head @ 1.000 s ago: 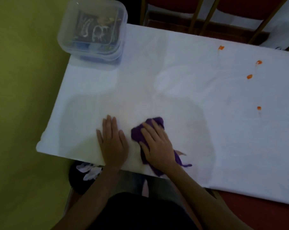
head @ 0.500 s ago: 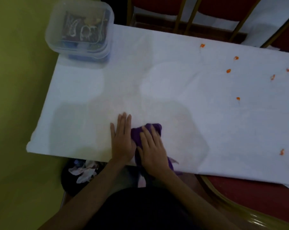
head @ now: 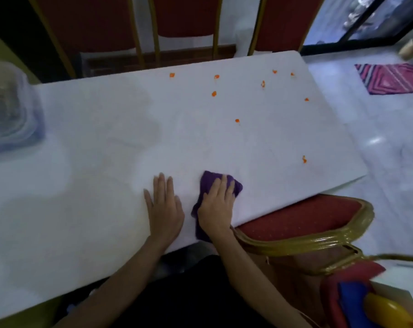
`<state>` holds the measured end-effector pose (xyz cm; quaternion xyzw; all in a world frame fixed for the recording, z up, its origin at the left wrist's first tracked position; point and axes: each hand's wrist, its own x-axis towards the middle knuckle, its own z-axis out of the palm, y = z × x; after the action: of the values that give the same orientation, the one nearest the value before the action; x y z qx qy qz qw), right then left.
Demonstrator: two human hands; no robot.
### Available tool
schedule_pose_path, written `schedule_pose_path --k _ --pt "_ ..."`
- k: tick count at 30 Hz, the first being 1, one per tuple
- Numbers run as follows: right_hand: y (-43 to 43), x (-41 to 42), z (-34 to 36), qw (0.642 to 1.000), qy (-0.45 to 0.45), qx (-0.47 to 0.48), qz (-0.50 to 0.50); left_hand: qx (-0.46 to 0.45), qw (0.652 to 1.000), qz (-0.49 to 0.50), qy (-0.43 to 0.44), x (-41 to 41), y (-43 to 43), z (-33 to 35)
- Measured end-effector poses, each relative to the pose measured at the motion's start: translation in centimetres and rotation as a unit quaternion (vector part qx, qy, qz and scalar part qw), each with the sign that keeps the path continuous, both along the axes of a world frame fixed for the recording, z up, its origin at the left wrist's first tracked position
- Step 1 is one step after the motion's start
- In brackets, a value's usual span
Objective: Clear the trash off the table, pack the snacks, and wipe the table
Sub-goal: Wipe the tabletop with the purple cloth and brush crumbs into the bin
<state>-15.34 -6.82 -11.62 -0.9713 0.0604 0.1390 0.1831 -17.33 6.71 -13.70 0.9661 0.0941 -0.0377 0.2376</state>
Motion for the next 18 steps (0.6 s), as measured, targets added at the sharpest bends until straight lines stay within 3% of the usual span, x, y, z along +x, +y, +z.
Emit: schedule_pose_path --k 4,8,10,14,18 --pt "-6.1 2.4 0.9 0.978 0.045 -0.003 -0.203 -0.006 1.0 -0.009 -0.01 1.8 -1.0 0.3" --pt "-8.8 8.4 1.5 0.959 0.081 0.014 -0.273 -0.003 1.0 0.025 0.006 3.1 -0.9 0.9" --pt "-7.7 10.5 1.2 0.969 0.06 0.026 -0.239 -0.003 0.999 0.037 0.019 3.8 -1.6 1.1" --pt "-5.2 9.6 -0.3 0.998 -0.008 0.032 -0.044 0.005 0.998 0.047 0.034 6.5 -4.5 0.9" --pt "-10.3 6.9 -1.6 0.994 -0.053 -0.008 -0.092 0.011 0.997 0.065 0.038 10.2 -8.3 0.7"
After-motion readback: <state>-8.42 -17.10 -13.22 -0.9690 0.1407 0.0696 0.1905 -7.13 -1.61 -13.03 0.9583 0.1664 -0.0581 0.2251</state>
